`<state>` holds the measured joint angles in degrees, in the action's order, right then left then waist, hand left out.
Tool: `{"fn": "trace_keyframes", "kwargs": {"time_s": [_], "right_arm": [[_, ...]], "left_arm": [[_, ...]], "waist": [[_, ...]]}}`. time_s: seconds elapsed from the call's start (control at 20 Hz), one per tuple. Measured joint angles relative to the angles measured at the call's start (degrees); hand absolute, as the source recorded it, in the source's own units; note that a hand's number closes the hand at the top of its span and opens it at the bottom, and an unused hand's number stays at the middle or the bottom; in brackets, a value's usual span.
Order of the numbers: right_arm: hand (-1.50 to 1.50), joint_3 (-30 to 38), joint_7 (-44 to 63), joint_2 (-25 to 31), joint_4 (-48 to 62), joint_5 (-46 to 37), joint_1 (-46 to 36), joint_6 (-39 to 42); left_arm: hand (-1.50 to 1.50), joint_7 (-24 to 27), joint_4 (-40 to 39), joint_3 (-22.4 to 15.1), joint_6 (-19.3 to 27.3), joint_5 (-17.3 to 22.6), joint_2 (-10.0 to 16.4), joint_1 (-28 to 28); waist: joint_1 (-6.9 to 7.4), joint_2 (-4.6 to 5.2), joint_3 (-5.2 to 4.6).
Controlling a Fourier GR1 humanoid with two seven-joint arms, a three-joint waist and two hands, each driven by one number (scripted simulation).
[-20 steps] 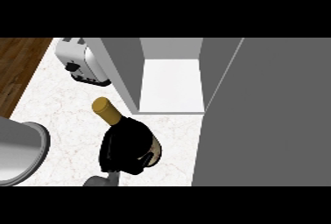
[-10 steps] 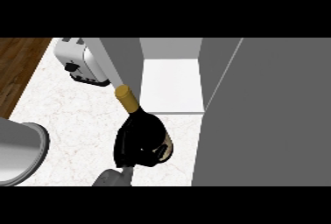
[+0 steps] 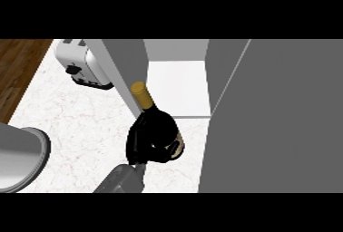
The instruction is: Pick up the wine, place it into the cabinet and close the cabinet
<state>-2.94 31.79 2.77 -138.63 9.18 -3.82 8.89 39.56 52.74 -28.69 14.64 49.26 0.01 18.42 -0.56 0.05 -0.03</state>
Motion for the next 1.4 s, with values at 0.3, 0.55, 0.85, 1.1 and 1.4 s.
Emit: {"fn": "trace_keyframes", "kwargs": {"time_s": [0.3, 0.55, 0.85, 1.1, 1.4], "right_arm": [[-1.5, 1.04, -1.27, 0.03, 1.72, 1.62, -1.0, 0.56], [-1.5, 1.17, -3.22, -0.09, 1.84, 2.2, 0.77, 1.55], [-1.5, 1.38, -2.61, -0.01, 2.15, 2.55, -0.36, 0.97], [-1.5, 1.62, -3.99, 0.19, 1.93, 3.2, 1.6, 2.12], [-1.5, 3.04, -2.52, 0.98, 2.92, 3.89, -1.45, 1.15]], "left_arm": [[1.5, 1.34, -4.95, -1.45, 2.01, 4.98, 0.0, 7.49], [1.5, 1.4, -10.13, -0.3, 2.0, 8.1, 0.0, 13.23], [1.5, 1.37, -15.49, 1.01, 1.78, 11.8, 0.0, 18.79], [1.5, 2.93, -20.1, 1.66, 0.63, 13.12, -0.09, 22.3], [1.5, 3.18, -22.71, 0.58, 1.18, 14.68, -0.05, 24.42]], "waist": [[-0.11, 0.05, 0.01], [-0.27, 0.08, 0.01], [-0.39, 0.12, 0.0], [-0.56, 0.08, 0.02], [-0.56, -0.01, 0.0]]}}
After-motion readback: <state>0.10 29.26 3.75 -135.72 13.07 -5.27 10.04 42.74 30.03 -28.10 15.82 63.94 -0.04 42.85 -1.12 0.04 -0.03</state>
